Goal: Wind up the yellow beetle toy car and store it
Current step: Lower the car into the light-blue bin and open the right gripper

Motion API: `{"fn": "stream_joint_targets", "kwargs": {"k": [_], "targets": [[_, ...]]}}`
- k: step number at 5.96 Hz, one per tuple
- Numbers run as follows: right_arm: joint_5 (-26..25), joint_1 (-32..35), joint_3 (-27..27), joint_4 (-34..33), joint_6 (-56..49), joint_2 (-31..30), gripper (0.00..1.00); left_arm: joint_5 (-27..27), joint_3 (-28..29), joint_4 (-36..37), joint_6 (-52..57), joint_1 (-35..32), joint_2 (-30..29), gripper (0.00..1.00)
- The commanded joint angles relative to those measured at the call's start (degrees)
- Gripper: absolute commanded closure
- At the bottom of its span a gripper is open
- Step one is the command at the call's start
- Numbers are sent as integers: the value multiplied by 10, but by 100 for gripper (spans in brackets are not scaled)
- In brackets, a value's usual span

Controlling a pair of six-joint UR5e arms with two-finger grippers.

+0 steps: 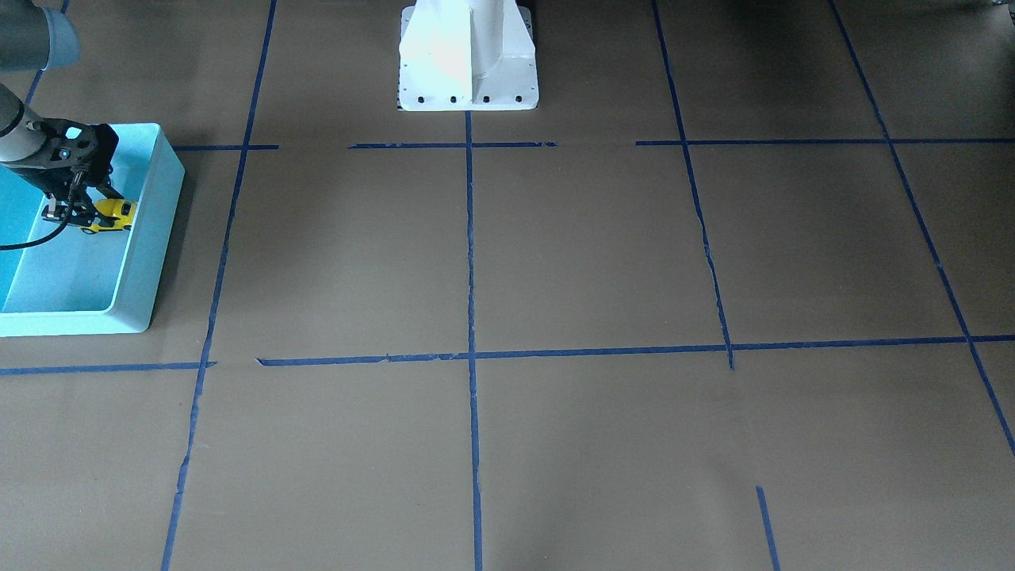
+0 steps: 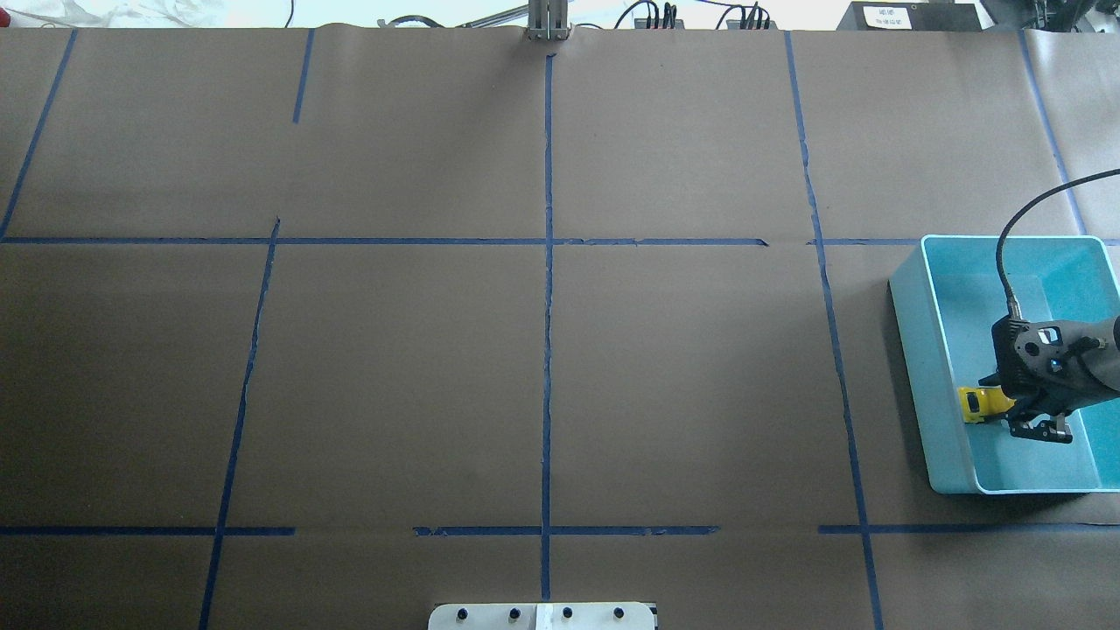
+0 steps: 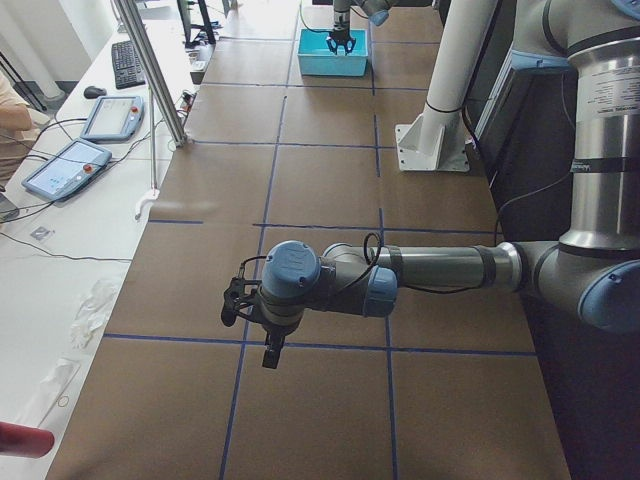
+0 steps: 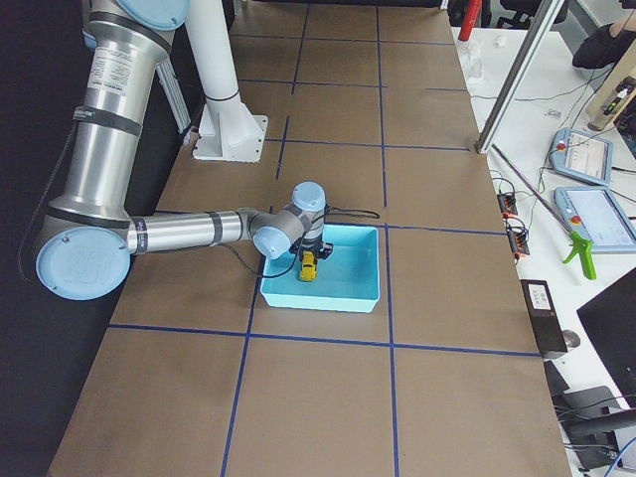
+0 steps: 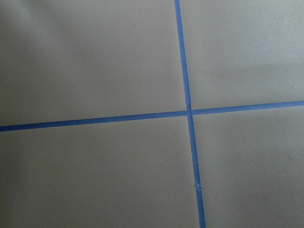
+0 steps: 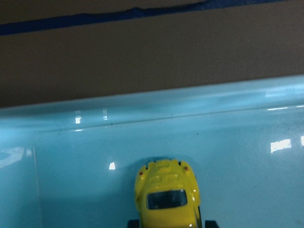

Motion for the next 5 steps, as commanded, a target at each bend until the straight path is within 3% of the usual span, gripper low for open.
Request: {"fn": "stream_joint_targets", "kwargs": {"k": [1, 2, 4, 5], "targets": [[1, 1, 1, 0, -1, -2, 0, 0, -1, 0, 0, 0, 0, 0], [6, 15, 12, 1, 0, -1, 0, 0, -1, 0, 0, 0, 0, 0], [38, 115, 60, -5, 3, -11, 0, 0, 0, 0, 0, 0, 0, 0], [96, 175, 57, -17, 12, -9, 0, 0, 0, 0, 0, 0, 0, 0]]}}
